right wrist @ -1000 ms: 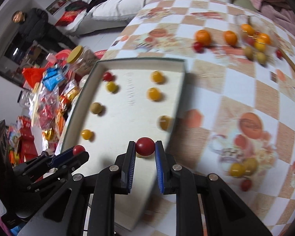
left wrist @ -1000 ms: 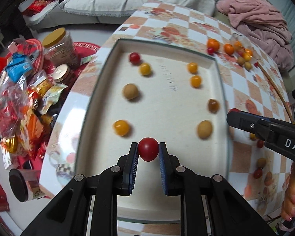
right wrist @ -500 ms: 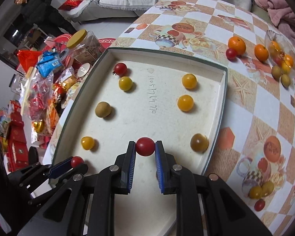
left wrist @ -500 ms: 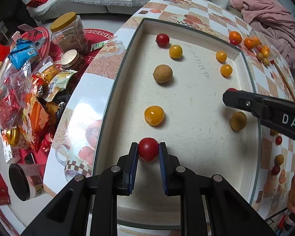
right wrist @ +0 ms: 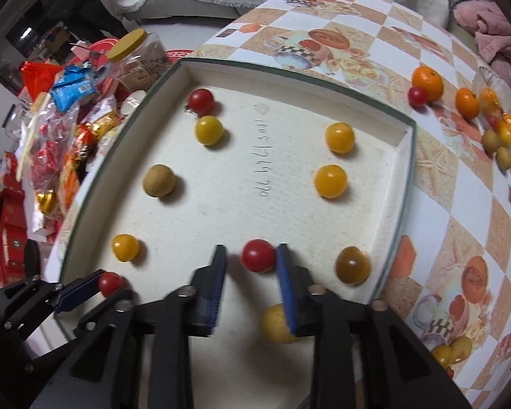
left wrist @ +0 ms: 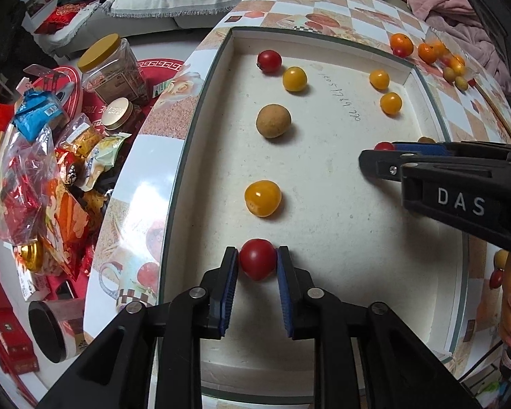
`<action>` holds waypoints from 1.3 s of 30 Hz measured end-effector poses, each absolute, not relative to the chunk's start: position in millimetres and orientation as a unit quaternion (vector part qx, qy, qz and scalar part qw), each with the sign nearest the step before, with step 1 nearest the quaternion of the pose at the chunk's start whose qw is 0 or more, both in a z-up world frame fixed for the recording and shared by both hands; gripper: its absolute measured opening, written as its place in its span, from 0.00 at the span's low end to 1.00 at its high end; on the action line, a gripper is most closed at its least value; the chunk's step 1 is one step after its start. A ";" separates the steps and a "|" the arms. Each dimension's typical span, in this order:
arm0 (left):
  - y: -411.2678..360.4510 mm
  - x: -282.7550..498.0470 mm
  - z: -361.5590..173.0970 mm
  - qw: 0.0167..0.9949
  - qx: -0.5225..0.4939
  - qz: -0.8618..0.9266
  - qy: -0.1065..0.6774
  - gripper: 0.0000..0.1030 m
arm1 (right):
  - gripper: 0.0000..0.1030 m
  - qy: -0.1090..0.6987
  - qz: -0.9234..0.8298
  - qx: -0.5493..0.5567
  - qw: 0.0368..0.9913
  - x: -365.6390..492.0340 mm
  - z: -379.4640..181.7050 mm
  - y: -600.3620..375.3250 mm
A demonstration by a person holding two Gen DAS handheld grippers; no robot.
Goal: Organize fruits
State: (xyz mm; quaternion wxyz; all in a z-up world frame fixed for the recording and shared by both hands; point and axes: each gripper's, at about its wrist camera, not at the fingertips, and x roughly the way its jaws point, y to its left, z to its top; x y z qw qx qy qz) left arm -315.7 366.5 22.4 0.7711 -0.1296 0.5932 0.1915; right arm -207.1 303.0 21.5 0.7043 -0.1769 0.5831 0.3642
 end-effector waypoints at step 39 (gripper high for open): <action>358.3 -328.7 77.7 0.756 -0.078 0.198 0.619 1.00 | 1.00 0.615 0.284 -0.183 0.712 -238.3 92.6 229.6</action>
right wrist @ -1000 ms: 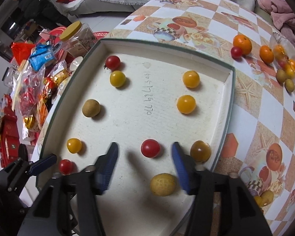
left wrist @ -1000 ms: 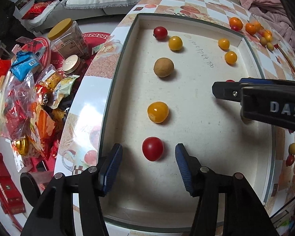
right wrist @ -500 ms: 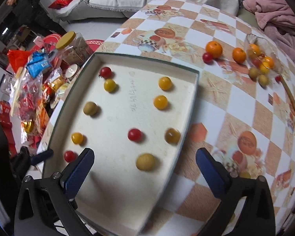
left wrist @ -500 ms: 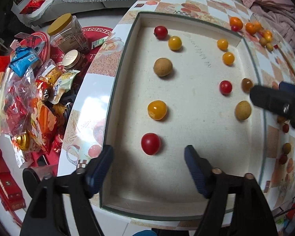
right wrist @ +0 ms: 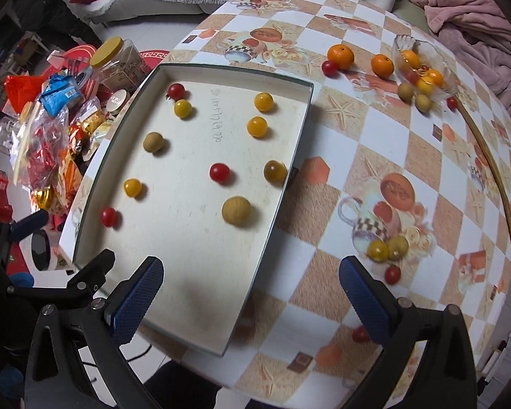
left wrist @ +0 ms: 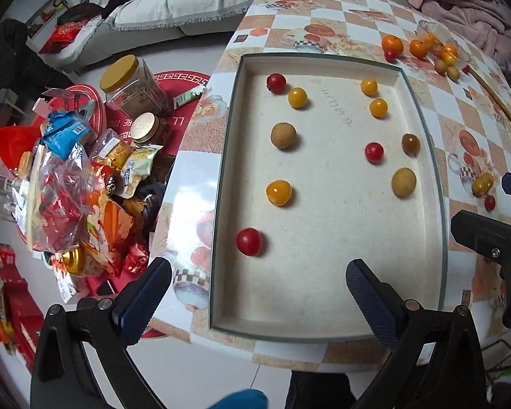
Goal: Organize fruits
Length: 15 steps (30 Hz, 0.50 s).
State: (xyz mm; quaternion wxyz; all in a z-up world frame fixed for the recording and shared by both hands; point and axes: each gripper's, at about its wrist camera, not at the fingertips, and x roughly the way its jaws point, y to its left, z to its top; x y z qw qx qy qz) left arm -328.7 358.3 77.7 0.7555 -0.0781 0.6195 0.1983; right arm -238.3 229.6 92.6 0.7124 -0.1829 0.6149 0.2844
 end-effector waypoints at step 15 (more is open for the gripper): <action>344.8 -346.0 108.2 0.747 -0.041 0.152 0.645 1.00 | 1.00 0.629 0.280 -0.207 0.694 -262.8 117.3 225.8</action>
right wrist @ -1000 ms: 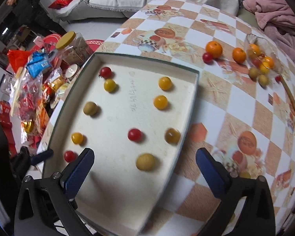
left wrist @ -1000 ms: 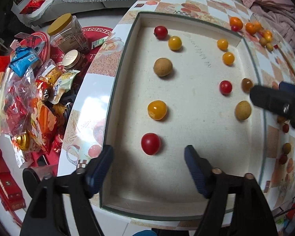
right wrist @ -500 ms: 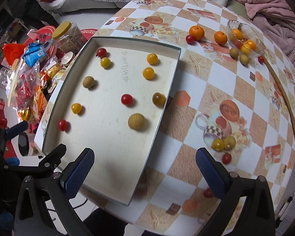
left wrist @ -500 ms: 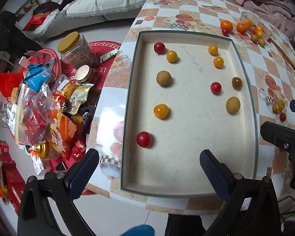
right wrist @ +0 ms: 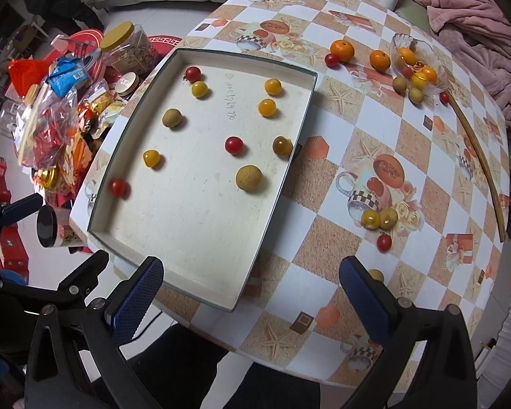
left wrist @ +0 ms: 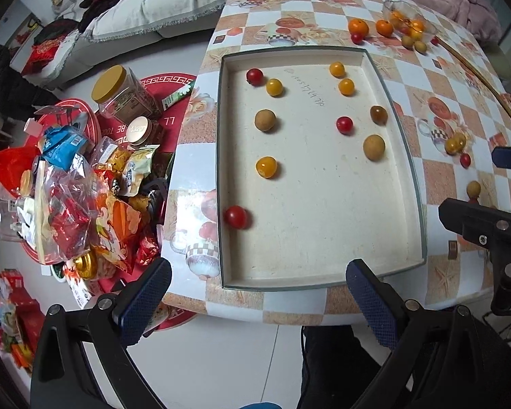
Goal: Organize fruits
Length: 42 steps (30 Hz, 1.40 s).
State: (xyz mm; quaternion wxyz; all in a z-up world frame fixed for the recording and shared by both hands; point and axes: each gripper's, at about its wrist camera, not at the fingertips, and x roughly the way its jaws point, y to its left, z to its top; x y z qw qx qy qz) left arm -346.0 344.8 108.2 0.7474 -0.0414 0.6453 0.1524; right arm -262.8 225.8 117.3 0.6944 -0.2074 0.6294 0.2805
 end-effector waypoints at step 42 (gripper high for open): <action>336.1 -348.1 126.5 0.756 -0.056 0.119 0.642 1.00 | 1.00 0.621 0.278 -0.237 0.694 -264.8 130.6 234.2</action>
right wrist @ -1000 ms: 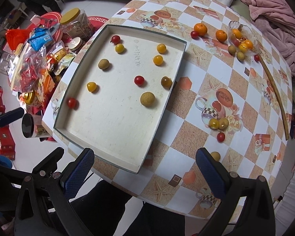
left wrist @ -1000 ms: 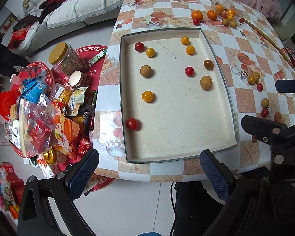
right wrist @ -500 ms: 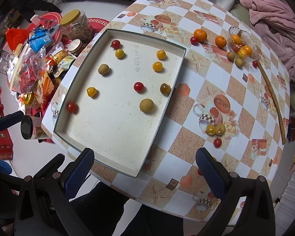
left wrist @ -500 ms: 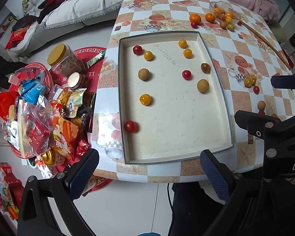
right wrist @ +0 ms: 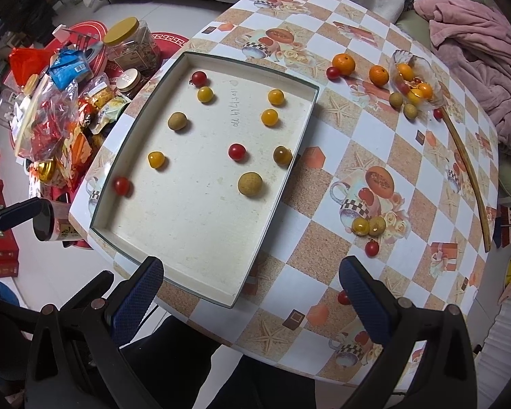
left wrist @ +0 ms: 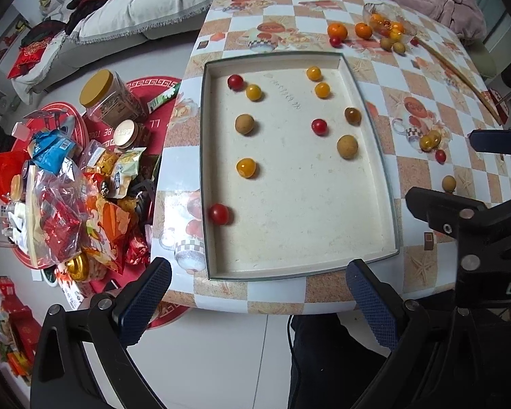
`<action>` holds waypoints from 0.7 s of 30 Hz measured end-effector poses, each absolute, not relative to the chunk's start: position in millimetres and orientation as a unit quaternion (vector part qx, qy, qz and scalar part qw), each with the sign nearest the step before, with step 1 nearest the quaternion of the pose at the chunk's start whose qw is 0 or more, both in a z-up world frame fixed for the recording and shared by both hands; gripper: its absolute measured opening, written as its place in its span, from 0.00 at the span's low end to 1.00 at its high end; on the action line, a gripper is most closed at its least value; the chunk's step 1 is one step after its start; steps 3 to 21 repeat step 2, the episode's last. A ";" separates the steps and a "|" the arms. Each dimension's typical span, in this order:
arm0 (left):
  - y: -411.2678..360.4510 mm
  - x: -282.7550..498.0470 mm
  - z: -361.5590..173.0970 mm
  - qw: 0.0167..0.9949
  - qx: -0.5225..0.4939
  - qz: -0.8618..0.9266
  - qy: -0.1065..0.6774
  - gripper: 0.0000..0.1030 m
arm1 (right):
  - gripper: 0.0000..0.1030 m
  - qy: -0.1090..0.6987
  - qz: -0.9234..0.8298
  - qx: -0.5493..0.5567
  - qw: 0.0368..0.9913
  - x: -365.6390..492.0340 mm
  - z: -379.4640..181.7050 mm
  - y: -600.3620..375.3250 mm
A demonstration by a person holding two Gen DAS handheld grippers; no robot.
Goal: Organize fruits
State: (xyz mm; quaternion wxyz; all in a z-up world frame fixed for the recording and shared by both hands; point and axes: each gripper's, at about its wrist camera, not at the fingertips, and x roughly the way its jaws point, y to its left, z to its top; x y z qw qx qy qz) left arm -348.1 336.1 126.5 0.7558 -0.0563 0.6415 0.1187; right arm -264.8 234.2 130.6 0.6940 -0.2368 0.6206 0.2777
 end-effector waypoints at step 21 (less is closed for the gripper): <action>332.7 -349.1 128.5 0.759 -0.048 0.117 0.639 1.00 | 1.00 0.620 0.277 -0.236 0.695 -263.9 131.5 232.3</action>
